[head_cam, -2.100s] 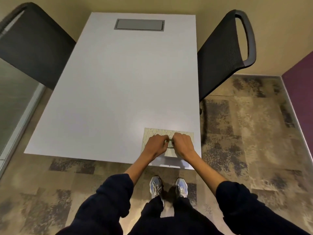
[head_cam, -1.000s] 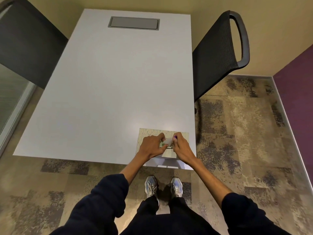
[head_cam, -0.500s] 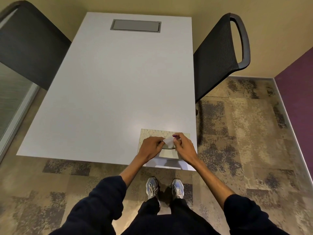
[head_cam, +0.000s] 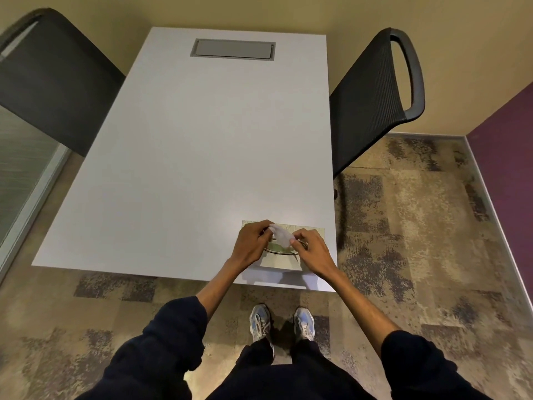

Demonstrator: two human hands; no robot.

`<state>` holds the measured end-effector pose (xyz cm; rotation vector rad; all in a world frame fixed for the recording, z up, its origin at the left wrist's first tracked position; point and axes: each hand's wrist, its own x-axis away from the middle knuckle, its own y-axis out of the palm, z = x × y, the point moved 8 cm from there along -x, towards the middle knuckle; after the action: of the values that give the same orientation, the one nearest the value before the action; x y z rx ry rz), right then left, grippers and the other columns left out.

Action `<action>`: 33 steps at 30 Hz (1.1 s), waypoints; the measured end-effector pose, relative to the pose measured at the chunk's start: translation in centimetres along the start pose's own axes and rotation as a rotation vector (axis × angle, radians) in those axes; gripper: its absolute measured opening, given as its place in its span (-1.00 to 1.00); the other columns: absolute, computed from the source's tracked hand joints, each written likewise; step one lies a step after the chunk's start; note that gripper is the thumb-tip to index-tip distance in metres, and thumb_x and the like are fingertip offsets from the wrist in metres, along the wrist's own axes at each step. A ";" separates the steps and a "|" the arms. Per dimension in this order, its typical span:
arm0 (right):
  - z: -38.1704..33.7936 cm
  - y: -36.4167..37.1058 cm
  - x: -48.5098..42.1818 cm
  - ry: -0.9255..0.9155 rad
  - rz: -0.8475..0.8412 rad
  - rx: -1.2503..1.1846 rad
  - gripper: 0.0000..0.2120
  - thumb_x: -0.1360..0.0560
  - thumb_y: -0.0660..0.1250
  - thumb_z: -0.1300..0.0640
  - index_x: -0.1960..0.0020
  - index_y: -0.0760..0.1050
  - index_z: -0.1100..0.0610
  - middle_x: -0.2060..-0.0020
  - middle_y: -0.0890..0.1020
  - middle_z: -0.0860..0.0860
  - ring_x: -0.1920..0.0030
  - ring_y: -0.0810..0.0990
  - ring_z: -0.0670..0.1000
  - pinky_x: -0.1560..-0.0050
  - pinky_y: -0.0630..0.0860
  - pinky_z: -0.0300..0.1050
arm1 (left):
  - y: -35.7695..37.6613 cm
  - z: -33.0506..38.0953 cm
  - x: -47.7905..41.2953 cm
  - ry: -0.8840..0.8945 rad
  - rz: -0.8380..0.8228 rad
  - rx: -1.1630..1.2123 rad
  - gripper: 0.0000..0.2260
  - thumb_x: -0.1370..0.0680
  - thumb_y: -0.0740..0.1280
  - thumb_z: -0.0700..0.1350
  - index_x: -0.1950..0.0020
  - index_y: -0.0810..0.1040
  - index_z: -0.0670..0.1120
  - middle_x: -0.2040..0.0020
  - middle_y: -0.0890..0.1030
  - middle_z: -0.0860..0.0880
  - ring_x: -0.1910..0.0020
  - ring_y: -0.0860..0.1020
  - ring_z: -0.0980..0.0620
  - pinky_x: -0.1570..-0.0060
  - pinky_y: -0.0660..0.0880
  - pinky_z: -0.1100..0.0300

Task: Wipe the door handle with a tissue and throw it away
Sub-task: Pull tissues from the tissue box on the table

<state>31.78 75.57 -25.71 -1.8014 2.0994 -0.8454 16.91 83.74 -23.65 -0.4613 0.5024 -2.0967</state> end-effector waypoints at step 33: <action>-4.6 0.2 -5.6 0.417 0.100 -0.644 -0.83 -0.44 0.42 0.34 0.04 0.69 0.14 -0.01 0.70 0.17 -0.04 0.67 0.16 -0.11 0.63 0.10 | -9.6 -1.8 2.5 -0.159 0.456 0.215 -0.85 -0.47 0.46 -0.29 0.03 0.77 -0.13 0.21 0.75 0.05 0.22 0.72 0.12 0.03 0.70 0.03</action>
<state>30.36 82.21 -23.16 -1.8880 2.9684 -0.5914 8.11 86.84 -19.88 -0.3459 0.2552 -1.6366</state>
